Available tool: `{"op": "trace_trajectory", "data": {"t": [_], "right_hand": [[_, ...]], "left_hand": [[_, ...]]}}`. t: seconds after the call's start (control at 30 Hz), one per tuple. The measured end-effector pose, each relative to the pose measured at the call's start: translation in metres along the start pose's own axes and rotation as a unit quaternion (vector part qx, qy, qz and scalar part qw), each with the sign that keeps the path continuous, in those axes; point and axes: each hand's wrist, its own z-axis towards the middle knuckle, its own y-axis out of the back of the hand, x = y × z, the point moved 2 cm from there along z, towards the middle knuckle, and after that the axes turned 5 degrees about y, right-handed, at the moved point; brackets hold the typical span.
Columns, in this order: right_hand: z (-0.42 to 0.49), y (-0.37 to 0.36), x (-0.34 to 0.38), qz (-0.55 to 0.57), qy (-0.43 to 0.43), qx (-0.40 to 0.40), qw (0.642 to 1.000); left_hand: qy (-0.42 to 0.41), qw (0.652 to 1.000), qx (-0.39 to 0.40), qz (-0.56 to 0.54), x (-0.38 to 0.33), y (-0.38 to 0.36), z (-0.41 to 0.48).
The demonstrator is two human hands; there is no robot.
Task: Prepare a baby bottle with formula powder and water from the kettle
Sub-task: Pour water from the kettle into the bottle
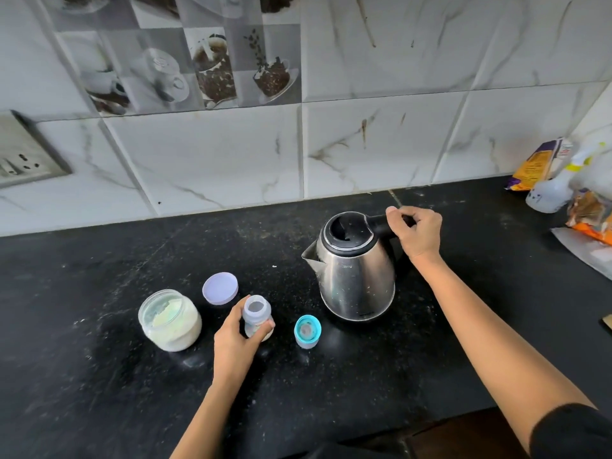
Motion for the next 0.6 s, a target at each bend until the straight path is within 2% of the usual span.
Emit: {"op": "trace_trajectory", "data": {"t": [0.27,0.6], "right_hand": [[0.020,-0.027,0.060,-0.150,0.161,0.091,0.971],[0.024,-0.052,0.110,-0.225,0.254,0.160,0.927]], "left_hand": [[-0.001,1.000,0.020,0.001,-0.012,0.000,0.004],[0.003,0.999,0.042,0.002,-0.016,-0.004,0.011]]}}
